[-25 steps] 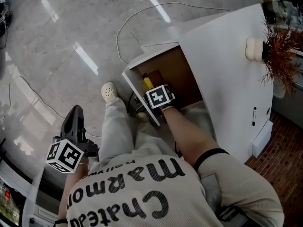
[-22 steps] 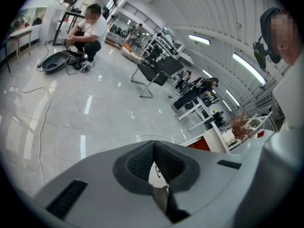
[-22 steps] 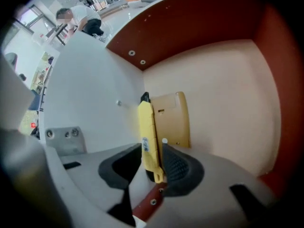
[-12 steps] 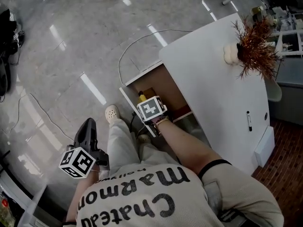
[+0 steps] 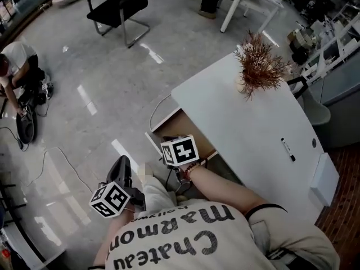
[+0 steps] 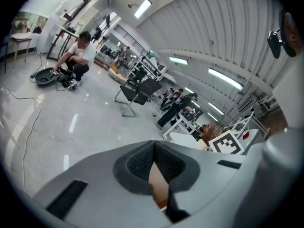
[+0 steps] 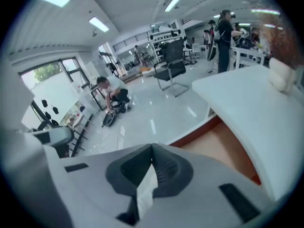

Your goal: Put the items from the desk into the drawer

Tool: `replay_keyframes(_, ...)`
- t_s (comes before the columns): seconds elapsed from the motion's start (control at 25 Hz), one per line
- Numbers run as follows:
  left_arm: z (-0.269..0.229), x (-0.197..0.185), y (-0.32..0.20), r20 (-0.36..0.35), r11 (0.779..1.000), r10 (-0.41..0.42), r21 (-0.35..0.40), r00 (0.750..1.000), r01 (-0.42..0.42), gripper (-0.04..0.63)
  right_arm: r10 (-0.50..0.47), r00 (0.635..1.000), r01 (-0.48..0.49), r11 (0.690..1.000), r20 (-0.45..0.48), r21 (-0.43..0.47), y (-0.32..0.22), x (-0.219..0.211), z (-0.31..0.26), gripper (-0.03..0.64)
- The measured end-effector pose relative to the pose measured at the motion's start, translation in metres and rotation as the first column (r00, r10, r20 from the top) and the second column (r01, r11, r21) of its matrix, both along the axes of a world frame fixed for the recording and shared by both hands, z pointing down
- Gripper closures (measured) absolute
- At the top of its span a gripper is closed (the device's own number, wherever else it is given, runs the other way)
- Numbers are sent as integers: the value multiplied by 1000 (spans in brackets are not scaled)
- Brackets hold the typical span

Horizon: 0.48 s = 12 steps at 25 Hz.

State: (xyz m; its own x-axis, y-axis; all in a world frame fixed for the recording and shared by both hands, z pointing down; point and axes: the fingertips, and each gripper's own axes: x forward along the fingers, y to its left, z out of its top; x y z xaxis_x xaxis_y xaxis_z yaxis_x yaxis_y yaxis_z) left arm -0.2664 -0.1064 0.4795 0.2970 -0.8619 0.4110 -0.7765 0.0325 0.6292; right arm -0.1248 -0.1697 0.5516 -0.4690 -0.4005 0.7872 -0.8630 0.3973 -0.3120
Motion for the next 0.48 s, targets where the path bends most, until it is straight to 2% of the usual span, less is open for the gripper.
replay_keyframes(0.12, -29, 10, 9, 15, 999, 13, 47, 1000, -14, 594, 64, 991, -70, 997, 118, 45, 0, 8, -50, 614)
replay_keyframes(0.24, -60, 19, 15, 40, 994, 11, 107, 999, -15, 594, 113, 966, -143, 983, 232, 116, -3, 26, -102, 614)
replay_keyframes(0.36, -95, 23, 18, 63, 984, -4, 181, 998, -7, 594, 123, 938, -199, 957, 324, 210, -6, 44, -156, 614)
replay_keyframes(0.48, -125, 24, 21, 86, 971, -10, 240, 996, -11, 594, 111, 924, -224, 932, 366, 283, -7, 54, -197, 614)
